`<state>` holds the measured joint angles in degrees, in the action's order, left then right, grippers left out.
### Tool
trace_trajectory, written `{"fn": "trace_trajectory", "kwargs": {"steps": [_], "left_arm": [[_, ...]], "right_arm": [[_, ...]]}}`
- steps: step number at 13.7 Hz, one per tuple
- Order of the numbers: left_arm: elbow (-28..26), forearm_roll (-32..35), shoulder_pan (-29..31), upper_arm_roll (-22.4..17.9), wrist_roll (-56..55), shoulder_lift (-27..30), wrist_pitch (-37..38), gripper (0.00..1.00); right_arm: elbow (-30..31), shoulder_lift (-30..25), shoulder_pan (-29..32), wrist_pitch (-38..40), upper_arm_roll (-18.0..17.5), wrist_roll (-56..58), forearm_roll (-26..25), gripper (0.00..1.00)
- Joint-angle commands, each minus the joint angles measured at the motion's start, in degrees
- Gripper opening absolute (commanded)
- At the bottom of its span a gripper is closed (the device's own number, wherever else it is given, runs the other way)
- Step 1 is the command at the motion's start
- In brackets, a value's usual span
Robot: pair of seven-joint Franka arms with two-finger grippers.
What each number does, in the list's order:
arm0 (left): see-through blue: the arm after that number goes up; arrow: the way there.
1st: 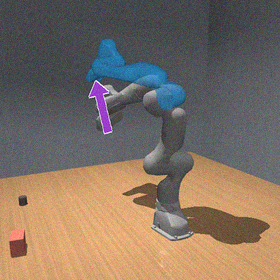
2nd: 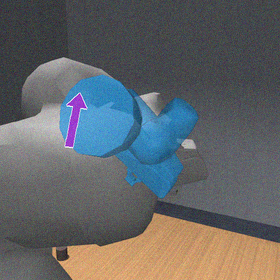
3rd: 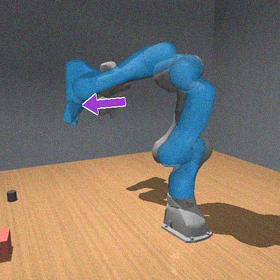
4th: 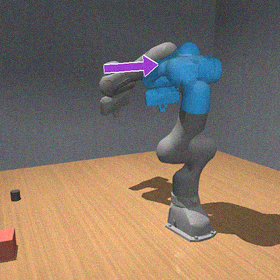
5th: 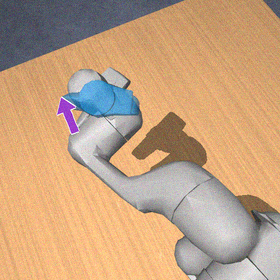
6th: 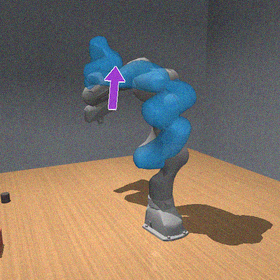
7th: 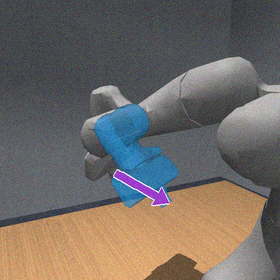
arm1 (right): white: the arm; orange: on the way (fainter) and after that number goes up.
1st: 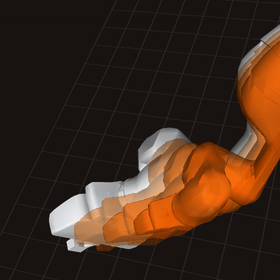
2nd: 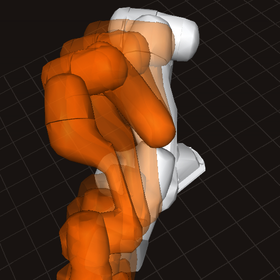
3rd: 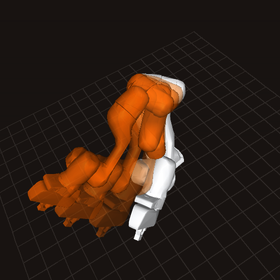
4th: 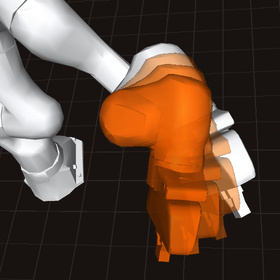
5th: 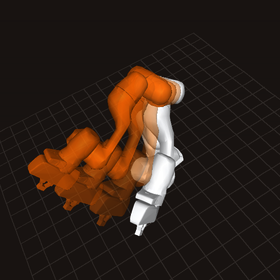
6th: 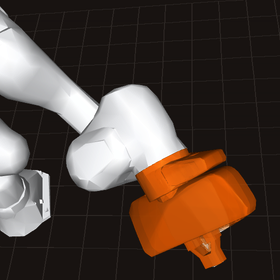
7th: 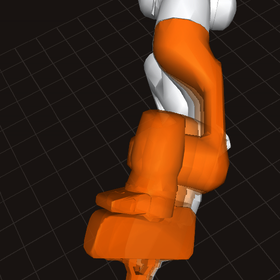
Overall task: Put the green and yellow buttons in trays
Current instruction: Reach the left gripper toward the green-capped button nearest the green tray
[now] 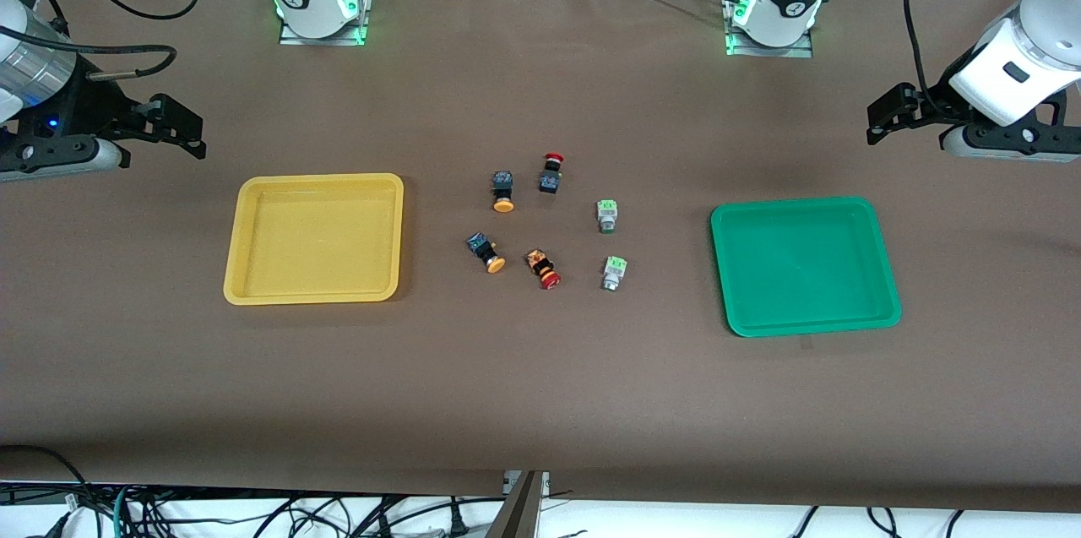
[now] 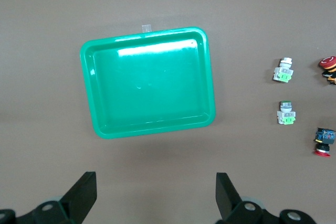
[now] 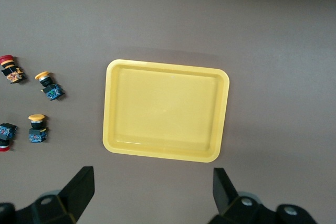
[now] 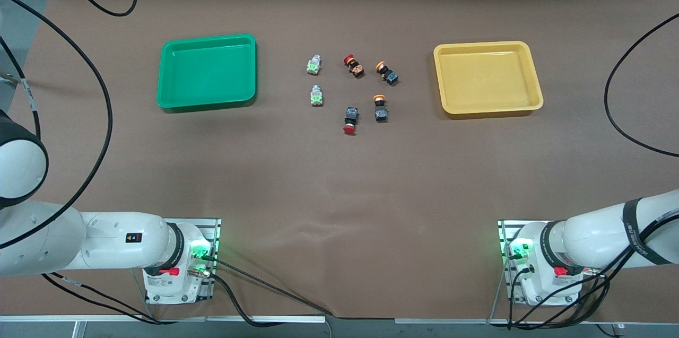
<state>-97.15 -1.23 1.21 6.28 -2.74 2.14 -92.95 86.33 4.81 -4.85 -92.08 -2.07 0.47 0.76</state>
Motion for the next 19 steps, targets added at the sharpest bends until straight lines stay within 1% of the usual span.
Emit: {"fn": "trace_trajectory", "kwargs": {"steps": [1,5,7,8,9,10,11,13,16,18,19], "left_arm": [[1.6,-0.6,0.0,0.1,1.2,-0.8,1.2,1.0],[2.7,-0.6,0.0,0.4,1.1,-1.8,2.7,1.0],[2.7,-0.7,-0.2,1.3,1.1,-3.9,4.3,1.0],[2.8,-0.6,-0.3,2.8,1.2,-5.5,5.4,1.0],[2.8,-0.7,-0.6,3.9,1.2,-7.7,4.8,1.0],[3.9,-1.5,-0.8,5.2,1.1,-11.3,4.0,1.0],[5.3,-1.6,-1.4,7.1,1.0,-15.3,1.6,1.0],[5.5,-1.5,-4.2,9.0,-2.4,-21.0,-6.1,1.0],[5.0,-0.7,-11.1,8.8,-14.6,-28.9,-15.9,1.0],[4.2,-0.7,-15.2,8.9,-19.0,-33.2,-21.0,1.0],[2.7,-0.7,-18.0,8.8,-20.7,-34.4,-24.3,1.0]], "right_arm": [[-1.0,-0.1,-0.2,1.0,0.0,-0.4,-0.6,1.0],[-1.0,-0.1,-0.2,1.1,0.0,-0.4,-0.7,1.0],[-1.0,-0.1,-0.2,1.2,0.1,-0.4,-0.7,1.0],[-0.9,-0.1,-0.2,1.2,0.1,-0.4,-0.7,1.0],[-0.9,-0.1,-0.2,1.4,0.1,-0.4,-0.7,1.0],[-0.9,-0.1,-0.1,1.4,0.1,-0.3,-0.8,1.0],[-0.9,0.0,-0.1,1.5,0.1,-0.3,-0.7,1.0],[-0.5,-0.1,-0.1,2.1,0.1,-0.4,-0.7,1.0],[-0.7,-0.1,-0.1,2.1,0.2,-0.4,-0.8,1.0],[-0.7,-0.1,-0.1,2.1,0.2,-0.4,-0.8,1.0],[-0.7,-0.1,-0.1,2.1,0.2,-0.4,-0.8,1.0]]}}
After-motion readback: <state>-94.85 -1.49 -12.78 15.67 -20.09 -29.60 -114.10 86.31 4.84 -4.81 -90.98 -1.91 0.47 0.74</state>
